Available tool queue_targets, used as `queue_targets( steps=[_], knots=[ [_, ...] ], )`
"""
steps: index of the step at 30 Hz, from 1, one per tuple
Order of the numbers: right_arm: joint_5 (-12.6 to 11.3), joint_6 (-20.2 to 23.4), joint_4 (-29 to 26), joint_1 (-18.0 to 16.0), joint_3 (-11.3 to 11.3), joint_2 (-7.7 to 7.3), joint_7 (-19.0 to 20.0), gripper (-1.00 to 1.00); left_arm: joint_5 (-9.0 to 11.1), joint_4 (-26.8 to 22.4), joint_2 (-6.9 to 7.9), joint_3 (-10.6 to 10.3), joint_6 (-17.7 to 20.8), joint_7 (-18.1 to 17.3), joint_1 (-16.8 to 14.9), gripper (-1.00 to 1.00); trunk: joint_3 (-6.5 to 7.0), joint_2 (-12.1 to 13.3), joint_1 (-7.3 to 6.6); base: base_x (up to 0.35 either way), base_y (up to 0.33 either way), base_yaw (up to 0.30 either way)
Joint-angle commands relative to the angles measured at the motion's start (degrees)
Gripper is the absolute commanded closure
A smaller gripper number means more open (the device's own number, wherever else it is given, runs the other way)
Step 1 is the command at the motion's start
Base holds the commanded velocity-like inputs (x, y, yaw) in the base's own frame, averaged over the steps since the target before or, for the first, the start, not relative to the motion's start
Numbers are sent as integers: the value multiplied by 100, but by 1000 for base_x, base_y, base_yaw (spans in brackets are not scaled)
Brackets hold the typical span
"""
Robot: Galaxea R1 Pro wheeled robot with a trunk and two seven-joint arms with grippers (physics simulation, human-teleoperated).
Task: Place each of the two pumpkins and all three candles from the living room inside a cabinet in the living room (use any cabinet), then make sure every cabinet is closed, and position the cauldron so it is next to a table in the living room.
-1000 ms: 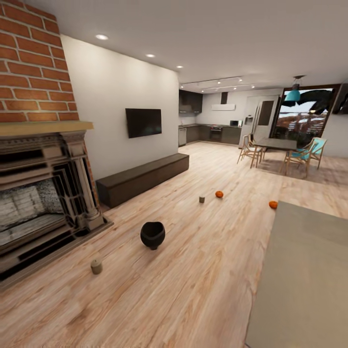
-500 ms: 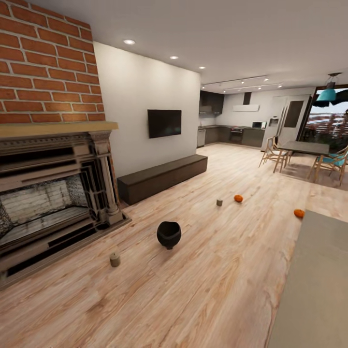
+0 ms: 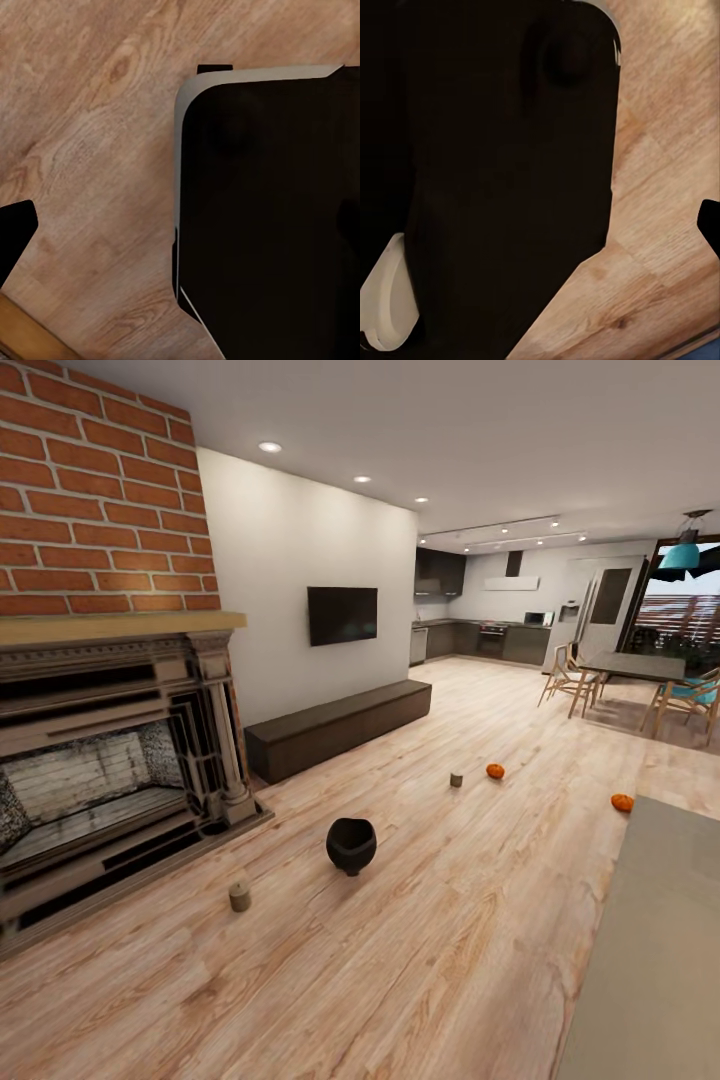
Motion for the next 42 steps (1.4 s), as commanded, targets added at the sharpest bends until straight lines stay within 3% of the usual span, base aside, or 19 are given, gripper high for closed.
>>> queue_targets(
  steps=[1,16,20,23,24,26,28,30,31,35,42],
  knots=[
    [-6,-12,0,0,-2,-1,0,-100,0,0,4,1,0,0,0,-100,0,0,0,0,0,0],
    [-75,-40,-82,0,-76,77,0,-100,38,-14,-46,15,-168,-29,0,-100,0,0,0,0,0,0],
    [-76,41,-662,-2,-85,99,-81,-100,50,-65,-163,32,-159,-16,0,-100,0,0,0,0,0,0],
    [-75,239,-1080,-51,-81,269,-550,-100,59,-430,-187,42,-47,-1,2,-100,0,0,0,0,0,0],
    [-75,342,-1232,-118,-80,337,-798,-100,60,-634,-183,43,52,-1,3,-100,0,0,0,0,0,0],
    [-71,694,-1563,-432,-79,494,-1428,-100,63,-1337,-107,51,697,0,-27,-100,0,0,0,0,0,0],
    [-35,1209,-1706,-897,-74,829,-1766,-100,80,-2315,69,117,1770,-4,-78,-100,0,0,0,0,0,0],
    [-12,1618,-1747,-1258,-67,901,-1870,-100,177,-3074,172,412,2403,1,-100,-100,0,0,0,0,0,0],
    [-3,1940,-1764,-1570,-64,901,-1910,-100,296,-3661,227,837,2761,11,-160,-100,0,0,0,0,0,0],
    [-37,2124,-1777,-1886,-59,901,-1913,-100,347,-4074,262,1217,3145,16,-475,-100,0,0,0,0,0,0],
    [-56,2166,-1872,-1975,-27,901,-1877,-100,340,-4162,309,1318,3198,7,-632,-100,0,0,0,0,0,0]
  ],
)
